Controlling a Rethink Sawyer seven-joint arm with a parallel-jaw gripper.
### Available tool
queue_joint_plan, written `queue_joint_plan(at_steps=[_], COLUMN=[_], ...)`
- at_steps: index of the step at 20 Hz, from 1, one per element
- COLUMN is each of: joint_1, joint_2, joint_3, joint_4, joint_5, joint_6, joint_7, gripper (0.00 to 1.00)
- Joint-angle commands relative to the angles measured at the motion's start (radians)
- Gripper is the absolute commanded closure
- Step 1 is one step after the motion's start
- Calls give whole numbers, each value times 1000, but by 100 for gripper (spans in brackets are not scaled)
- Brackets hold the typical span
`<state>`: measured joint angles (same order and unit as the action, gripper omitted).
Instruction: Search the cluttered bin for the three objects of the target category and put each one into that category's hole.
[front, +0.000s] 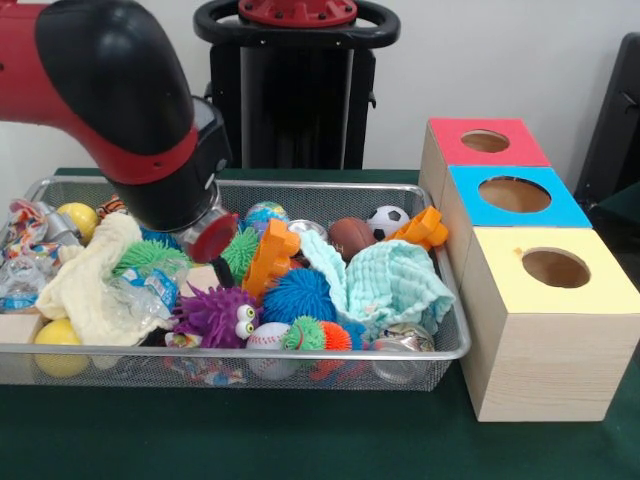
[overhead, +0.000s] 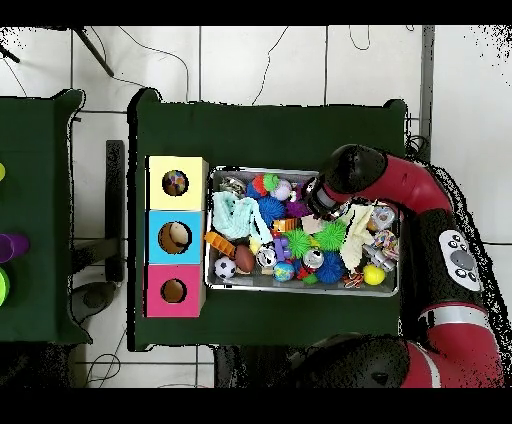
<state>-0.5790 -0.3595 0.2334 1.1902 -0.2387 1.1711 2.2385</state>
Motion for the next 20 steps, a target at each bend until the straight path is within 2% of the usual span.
queue_joint_plan(at_steps=[1, 7, 16, 20], joint_1=[-17, 33, 42, 32], joint_2=[86, 81, 73, 113], joint_3=[68, 40, 44, 48], joint_4=[-8, -10, 23, -20], joint_5=[-54, -88, -91, -97], joint_6=[-86, -96, -122, -130], joint_7=[-190, -146, -113, -130], gripper=[0, 0, 0, 0])
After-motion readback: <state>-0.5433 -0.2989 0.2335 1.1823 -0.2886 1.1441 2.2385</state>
